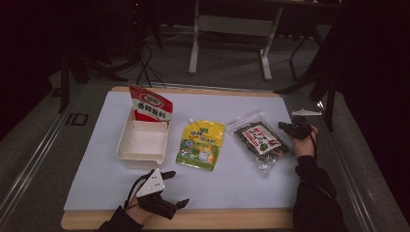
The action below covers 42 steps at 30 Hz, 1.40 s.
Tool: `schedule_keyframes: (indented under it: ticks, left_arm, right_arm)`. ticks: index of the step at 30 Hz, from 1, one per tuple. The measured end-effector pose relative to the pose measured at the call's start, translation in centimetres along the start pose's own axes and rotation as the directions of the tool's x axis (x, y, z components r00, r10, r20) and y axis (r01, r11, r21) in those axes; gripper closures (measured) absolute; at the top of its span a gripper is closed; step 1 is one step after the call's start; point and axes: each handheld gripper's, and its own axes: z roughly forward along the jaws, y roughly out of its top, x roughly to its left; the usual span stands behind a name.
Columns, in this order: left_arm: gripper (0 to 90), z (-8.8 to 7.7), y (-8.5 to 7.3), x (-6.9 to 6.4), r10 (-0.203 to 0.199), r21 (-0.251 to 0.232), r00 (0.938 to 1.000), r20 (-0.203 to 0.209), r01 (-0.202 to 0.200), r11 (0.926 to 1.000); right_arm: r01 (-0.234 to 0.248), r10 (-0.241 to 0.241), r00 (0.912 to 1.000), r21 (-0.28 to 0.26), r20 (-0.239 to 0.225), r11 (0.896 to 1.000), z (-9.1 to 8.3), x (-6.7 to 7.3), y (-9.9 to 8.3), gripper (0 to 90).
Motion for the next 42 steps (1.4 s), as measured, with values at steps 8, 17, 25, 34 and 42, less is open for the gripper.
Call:
schedule_keyframes:
  ticks: [8, 17, 25, 34, 42]
  left_arm:
    - [2.2, 0.2, -0.1, 0.1, -0.003, 0.013, 1.0, 0.005, 0.003, 0.9999]
    - [2.1, 0.1, -0.1, 0.0, -0.001, 0.014, 1.0, 0.007, 0.001, 0.9999]
    - [2.2, 0.1, 0.0, -0.1, 0.003, 0.011, 1.0, 0.007, -0.003, 0.9999]
    - [2.2, 0.1, 0.1, 0.0, 0.001, 0.01, 0.9999, 0.01, -0.001, 1.0]
    - [2.2, 0.2, 0.2, -0.1, 0.006, 0.009, 0.9999, 0.016, -0.006, 0.9999]
  right_arm:
    - [0.01, -0.009, 0.9999, 0.073, -0.006, 0.997, 1.5, 0.2, -0.9, 90.0]
    - [0.025, -0.025, 0.9997, 0.096, -0.003, 0.995, 0.7, 2.2, -2.1, 90.0]
    - [0.028, -0.028, 0.9996, 0.113, -0.007, 0.993, -1.0, 4.4, -3.6, 90.0]
    - [0.055, -0.05, 0.9981, 0.131, -0.035, 0.99, -3.2, 6.2, -5.4, 90.0]
    - [0.051, -0.04, 0.9959, 0.134, -0.081, 0.99, -4.7, 7.7, -6.5, 90.0]
